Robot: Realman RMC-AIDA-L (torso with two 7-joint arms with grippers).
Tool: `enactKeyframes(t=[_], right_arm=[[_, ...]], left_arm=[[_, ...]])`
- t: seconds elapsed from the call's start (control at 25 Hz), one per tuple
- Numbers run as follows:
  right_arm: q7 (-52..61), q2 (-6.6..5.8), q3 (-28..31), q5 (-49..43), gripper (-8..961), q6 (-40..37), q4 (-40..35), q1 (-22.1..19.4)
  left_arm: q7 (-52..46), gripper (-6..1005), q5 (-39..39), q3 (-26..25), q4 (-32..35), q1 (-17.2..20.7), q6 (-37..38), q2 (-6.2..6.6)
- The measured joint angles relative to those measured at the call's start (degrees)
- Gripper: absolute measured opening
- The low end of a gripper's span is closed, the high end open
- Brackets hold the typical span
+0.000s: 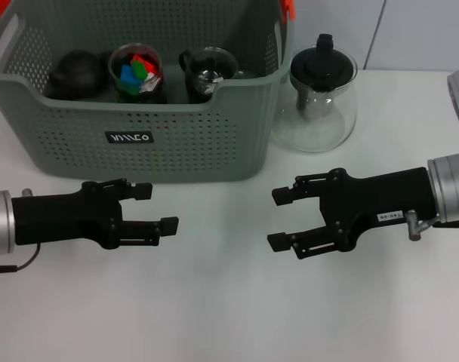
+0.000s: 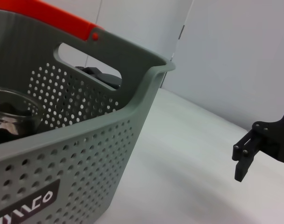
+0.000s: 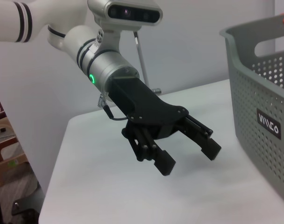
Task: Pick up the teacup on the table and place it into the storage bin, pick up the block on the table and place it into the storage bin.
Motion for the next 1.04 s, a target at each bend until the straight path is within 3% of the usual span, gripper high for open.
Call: enactKeyframes(t=[1.04], right_arm=[[-0.03, -0.08, -1.09, -0.39, 821, 3.90, 2.08, 0.02]], left_arm=[[-0.10, 915, 0.46, 0.01, -0.09, 0.05, -0.62, -0.01]])
